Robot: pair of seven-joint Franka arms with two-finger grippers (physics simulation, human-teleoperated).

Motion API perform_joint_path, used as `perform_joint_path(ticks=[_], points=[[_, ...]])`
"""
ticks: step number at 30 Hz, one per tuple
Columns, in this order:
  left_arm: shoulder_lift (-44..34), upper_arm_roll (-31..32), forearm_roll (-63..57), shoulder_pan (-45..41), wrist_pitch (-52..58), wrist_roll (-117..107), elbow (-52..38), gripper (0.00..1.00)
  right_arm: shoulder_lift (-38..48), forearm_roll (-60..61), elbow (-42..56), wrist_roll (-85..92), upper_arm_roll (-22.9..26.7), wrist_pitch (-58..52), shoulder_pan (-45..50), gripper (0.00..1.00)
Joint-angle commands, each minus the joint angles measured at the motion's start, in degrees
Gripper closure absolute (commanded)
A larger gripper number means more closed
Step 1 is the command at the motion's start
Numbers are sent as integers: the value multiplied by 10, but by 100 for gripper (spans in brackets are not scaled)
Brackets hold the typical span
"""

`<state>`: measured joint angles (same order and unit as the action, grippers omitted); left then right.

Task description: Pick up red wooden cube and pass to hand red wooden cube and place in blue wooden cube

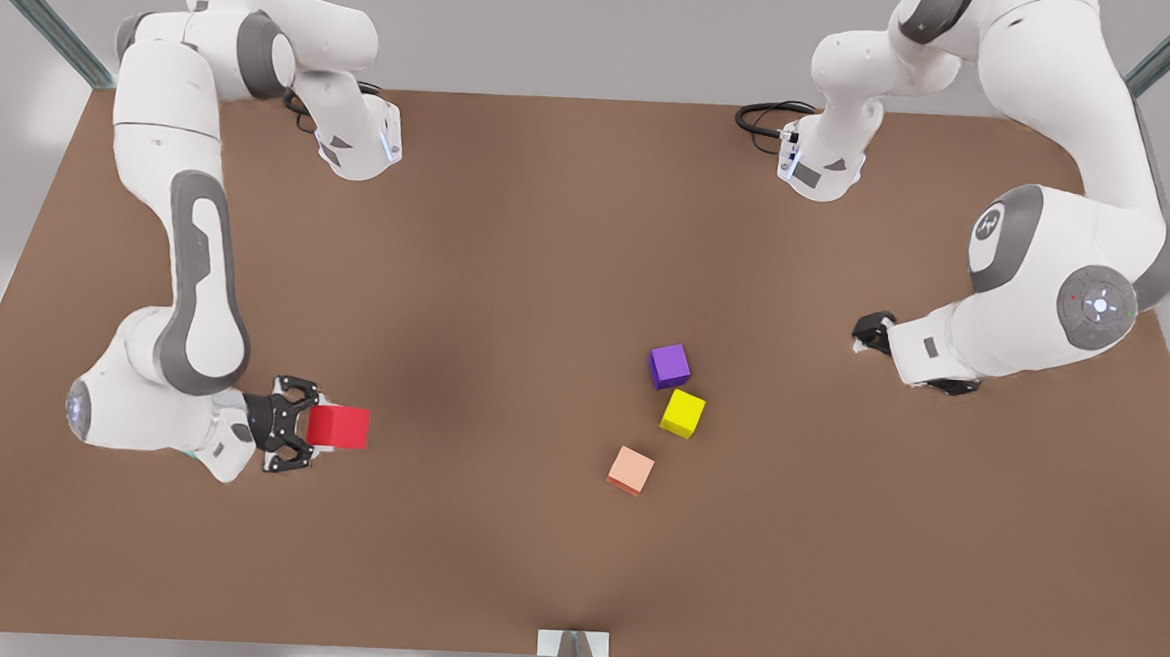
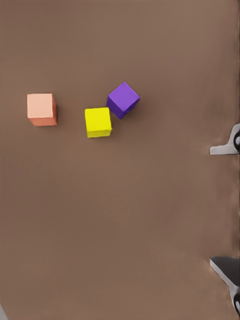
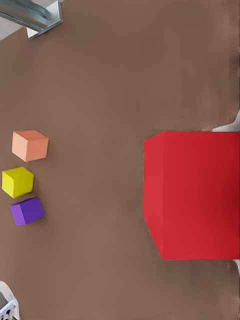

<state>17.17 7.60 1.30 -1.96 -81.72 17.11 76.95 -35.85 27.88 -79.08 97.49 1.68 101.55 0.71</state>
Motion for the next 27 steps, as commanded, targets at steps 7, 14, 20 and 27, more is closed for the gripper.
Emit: perform_joint_path(ticks=[7,14,20,27], points=[[-19,-30,41,-42,-20,-141,29,0,3,-318,-16,-206,80,78,-8,48],[-14,-29,52,-42,16,-150,31,0,-18,-327,-33,-215,95,157,-20,49],[-10,-29,51,-38,26,-147,30,0,-50,-303,-39,-215,94,186,-46,49],[-6,-29,45,-40,25,-150,30,0,-48,-278,-63,-215,93,185,-53,23]])
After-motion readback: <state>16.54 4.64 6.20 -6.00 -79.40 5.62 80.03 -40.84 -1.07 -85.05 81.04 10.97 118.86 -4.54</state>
